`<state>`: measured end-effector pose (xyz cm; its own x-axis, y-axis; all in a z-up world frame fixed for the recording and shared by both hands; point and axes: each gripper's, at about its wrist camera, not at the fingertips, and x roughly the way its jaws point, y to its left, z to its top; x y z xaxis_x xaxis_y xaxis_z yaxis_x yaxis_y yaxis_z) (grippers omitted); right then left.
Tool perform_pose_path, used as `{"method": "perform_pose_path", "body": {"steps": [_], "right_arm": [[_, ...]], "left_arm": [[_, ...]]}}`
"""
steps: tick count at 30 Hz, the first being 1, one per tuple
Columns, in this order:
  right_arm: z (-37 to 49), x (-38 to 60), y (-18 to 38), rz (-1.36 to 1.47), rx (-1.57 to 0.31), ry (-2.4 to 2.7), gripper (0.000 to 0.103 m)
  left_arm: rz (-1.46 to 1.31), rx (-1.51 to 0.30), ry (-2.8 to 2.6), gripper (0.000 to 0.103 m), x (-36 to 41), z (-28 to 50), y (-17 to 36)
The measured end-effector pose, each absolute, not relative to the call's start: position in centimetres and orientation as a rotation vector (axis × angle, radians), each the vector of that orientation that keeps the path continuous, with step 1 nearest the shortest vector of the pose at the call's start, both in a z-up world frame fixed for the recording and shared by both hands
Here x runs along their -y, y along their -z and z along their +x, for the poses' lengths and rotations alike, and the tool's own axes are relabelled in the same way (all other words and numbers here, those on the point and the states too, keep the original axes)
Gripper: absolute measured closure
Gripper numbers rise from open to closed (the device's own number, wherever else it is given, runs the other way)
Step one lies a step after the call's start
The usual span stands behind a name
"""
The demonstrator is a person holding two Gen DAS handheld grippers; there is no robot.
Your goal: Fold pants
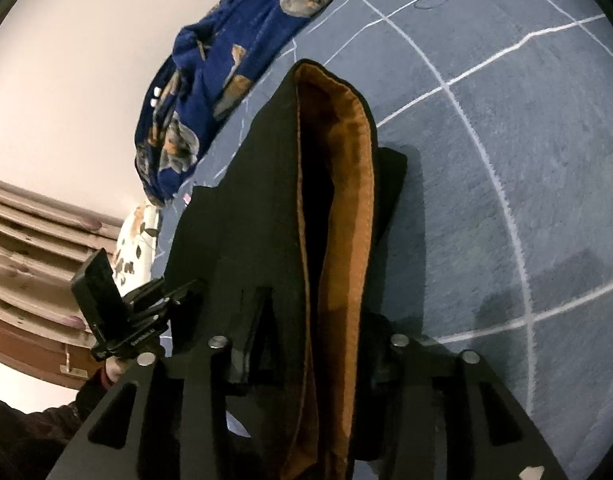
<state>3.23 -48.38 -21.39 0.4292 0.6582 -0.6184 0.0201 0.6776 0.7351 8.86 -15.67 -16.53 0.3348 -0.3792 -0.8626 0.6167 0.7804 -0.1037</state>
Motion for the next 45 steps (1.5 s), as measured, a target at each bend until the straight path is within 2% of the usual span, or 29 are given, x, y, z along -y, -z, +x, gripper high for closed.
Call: {"method": "perform_pose_path", "body": {"steps": [1,2,8,10,11,13,15,23,45], "right_arm": [[3.2,48.4,21.4,0.745,-1.074,-0.449,0.062],[3.4,48.5,21.5,0.750,-1.079,-0.456,0.061],[4.2,48.5,21.7,0.771,-1.089,-0.472,0.059],[4.2,48.1,21.5,0.738,-1.087,-0.465,0.061],[4.2,47.9,21.4,0.715,-1.086,-0.456,0.063],[4.1,47.7,21.4,0.720,-1.081,-0.443,0.066],[3.9,47.6,21.4,0.735,-1.068,-0.440,0.068],[2.7,47.0,21.3,0.851,-1.004,-0.459,0.074],[2.8,34.9,20.2,0.914,-0.999,-0.630,0.075]], "left_arm": [[0.260,-1.044,0.649,0.047,15.5,9.0,16.6],[0.251,-1.043,0.648,0.045,15.4,9.1,16.7],[0.176,-1.089,0.726,0.043,15.8,9.6,17.5],[0.142,-1.085,0.737,0.056,15.9,9.7,17.6],[0.141,-1.078,0.739,0.059,15.9,9.6,17.6],[0.154,-1.056,0.730,0.077,15.9,9.4,17.2],[0.167,-1.027,0.721,0.081,15.7,9.0,16.6],[0.169,-0.992,0.697,0.084,14.7,7.9,15.0],[0.099,-0.939,0.522,0.087,1.9,5.2,11.7]]}}
